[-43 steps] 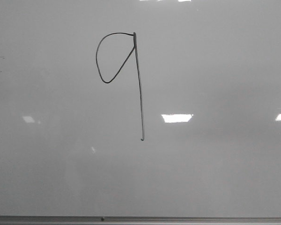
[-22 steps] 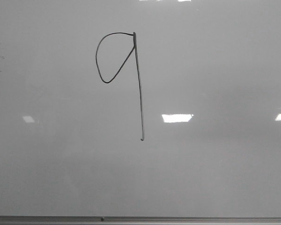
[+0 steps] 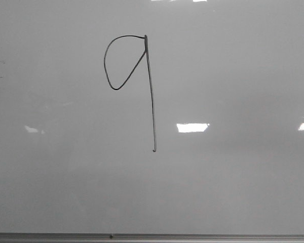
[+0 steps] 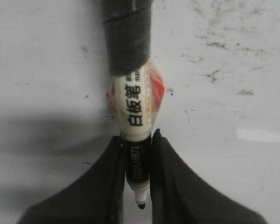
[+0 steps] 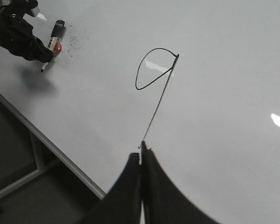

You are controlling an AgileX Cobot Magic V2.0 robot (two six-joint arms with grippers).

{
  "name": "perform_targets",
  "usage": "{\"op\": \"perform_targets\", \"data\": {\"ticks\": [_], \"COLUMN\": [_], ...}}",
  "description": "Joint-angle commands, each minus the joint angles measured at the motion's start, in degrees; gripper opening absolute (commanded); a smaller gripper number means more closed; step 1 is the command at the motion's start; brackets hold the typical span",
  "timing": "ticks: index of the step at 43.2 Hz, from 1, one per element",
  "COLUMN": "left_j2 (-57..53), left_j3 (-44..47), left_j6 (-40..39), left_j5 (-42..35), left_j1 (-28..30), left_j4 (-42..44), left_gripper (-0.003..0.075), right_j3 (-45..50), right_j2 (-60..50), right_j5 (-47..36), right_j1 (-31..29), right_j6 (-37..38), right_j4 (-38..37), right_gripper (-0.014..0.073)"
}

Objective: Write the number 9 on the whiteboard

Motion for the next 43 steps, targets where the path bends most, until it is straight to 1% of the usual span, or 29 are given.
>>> {"op": "perform_targets", "data": {"ticks": [1, 6, 9, 15, 23, 26, 29, 36, 39, 43], "left_j2": [-1.49, -1.6, -1.6, -1.39, -1.39, -1.39, -1.39, -1.39, -1.5, -3.01], "left_j3": [-1.75, -1.75, -1.75, -1.75, -1.75, -1.75, -1.75, -1.75, -1.75, -1.75], "left_j6": [-0.55, -0.55, -0.55, -0.55, -0.55, -0.55, -0.55, -0.55, -0.55, -0.55], "left_j5": [-3.78, -3.78, -3.78, -3.78, -3.78, -3.78, -3.78, -3.78, -3.64, -2.68], "left_j1": [0.03, 0.03, 0.03, 0.03, 0.03, 0.03, 0.03, 0.03, 0.03, 0.03], "left_j4": [-0.45, -0.45, -0.45, -0.45, -0.45, -0.45, -0.45, -0.45, -0.45, -0.45], "left_gripper": [0.0062, 0.0143, 0.0175, 0.0193, 0.0193, 0.0213, 0.0273, 0.0489, 0.0531, 0.0527], "right_j3": [-1.48, -1.48, -1.48, -1.48, -1.48, -1.48, -1.48, -1.48, -1.48, -1.48], "right_j2": [0.55, 0.55, 0.55, 0.55, 0.55, 0.55, 0.55, 0.55, 0.55, 0.55], "right_j5": [-2.65, -2.58, -2.58, -2.58, -2.58, -2.58, -2.58, -2.58, -2.58, -2.67], "right_j1": [-0.31, -0.31, -0.31, -0.31, -0.31, -0.31, -0.31, -0.31, -0.31, -0.31], "right_j6": [0.01, 0.01, 0.01, 0.01, 0.01, 0.01, 0.01, 0.01, 0.01, 0.01], "right_j4": [1.87, 1.87, 1.87, 1.87, 1.87, 1.87, 1.87, 1.87, 1.87, 1.87], "right_gripper": [-0.006, -0.006, -0.006, -0.006, -0.006, -0.006, -0.006, -0.006, -0.006, -0.006]}}
